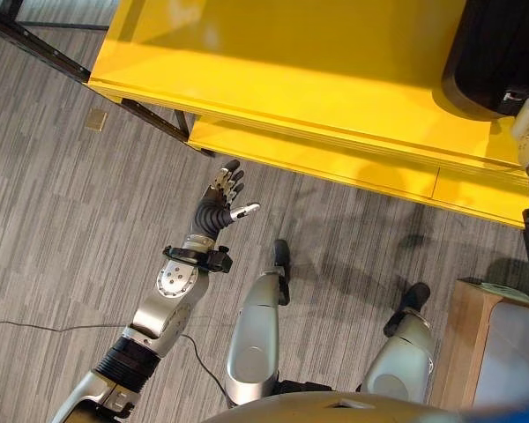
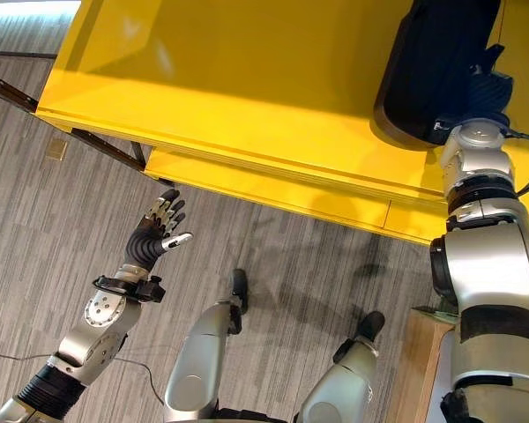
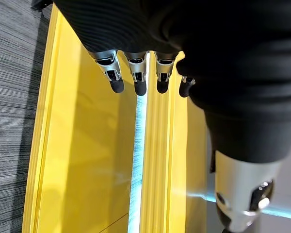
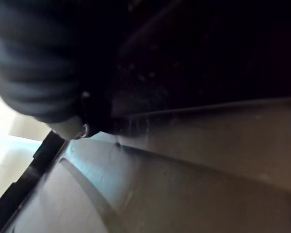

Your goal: Move parts from the plastic box to the shelf.

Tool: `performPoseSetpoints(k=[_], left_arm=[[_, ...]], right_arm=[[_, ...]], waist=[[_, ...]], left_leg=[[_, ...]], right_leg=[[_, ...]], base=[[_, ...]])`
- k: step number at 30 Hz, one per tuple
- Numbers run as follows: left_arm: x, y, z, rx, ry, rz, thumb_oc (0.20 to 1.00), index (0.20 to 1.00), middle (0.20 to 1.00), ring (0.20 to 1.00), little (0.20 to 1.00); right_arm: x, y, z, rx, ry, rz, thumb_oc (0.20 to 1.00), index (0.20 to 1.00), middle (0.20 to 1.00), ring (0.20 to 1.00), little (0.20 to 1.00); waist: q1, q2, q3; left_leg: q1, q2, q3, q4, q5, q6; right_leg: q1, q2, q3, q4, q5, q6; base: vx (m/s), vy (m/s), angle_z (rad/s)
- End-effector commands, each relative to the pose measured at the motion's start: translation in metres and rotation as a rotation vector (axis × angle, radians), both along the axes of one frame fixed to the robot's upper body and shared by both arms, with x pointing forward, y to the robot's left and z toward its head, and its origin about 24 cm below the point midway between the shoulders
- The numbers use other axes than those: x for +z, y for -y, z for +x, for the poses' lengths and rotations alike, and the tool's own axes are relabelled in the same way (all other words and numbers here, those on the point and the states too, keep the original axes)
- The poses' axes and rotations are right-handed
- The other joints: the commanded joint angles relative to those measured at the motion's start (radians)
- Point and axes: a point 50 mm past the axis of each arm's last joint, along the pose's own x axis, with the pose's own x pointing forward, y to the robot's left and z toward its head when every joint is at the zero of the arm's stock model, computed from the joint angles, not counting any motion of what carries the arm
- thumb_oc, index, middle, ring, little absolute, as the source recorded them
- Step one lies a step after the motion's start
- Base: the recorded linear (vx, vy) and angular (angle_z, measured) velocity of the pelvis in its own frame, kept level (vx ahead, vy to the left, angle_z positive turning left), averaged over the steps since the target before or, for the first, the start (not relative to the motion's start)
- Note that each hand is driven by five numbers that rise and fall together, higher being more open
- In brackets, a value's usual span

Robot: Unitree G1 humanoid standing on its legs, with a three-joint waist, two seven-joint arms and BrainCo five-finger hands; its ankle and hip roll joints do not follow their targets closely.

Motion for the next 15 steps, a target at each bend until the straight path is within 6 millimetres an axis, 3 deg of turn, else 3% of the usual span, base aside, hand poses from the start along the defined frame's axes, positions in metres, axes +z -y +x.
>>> performPoseSetpoints(k=[1,3,4,15], left_arm=[[0.028,-0.007,0.003,0.028,0.146,-0.039,1.000,1.000,1.000,1.000,1.000],[0.029,-0.006,0.003,0.024,0.151,-0.040,1.000,1.000,1.000,1.000,1.000],[0.029,-0.006,0.003,0.024,0.150,-0.040,1.000,1.000,1.000,1.000,1.000],[0.029,-0.004,0.004,0.018,0.150,-0.047,1.000,1.000,1.000,1.000,1.000]], right_arm=[[0.040,0.003,-0.007,-0.007,0.122,-0.019,0.200,0.200,0.200,0.200,0.200],[0.043,0.003,-0.008,-0.010,0.126,-0.031,0.200,0.200,0.200,0.200,0.200],[0.043,0.003,-0.008,-0.010,0.125,-0.031,0.200,0.200,0.200,0.200,0.200],[0.059,0.004,-0.012,-0.018,0.166,-0.049,0.200,0.200,0.200,0.200,0.200]], waist=[[0.023,0.001,0.051],[0.025,0.002,0.052],[0.026,0.002,0.047],[0.043,0.007,0.034]], left_leg=[[-0.028,0.112,-0.091,0.079,-0.054,-0.063],[-0.048,0.108,-0.087,0.085,-0.037,-0.051],[-0.039,0.111,-0.094,0.090,-0.061,-0.062],[-0.084,0.093,-0.100,0.092,-0.066,-0.055]], right_leg=[[0.063,0.023,0.046,0.000,0.047,-0.004],[0.050,0.020,0.040,0.002,0.064,-0.013],[0.057,0.023,0.046,0.009,0.043,-0.004],[0.045,0.017,0.029,-0.006,0.054,0.002]], base=[[0.09,-0.017,-0.01],[-0.03,0.002,0.00],[0.00,0.000,0.00],[0.04,0.001,0.02]])
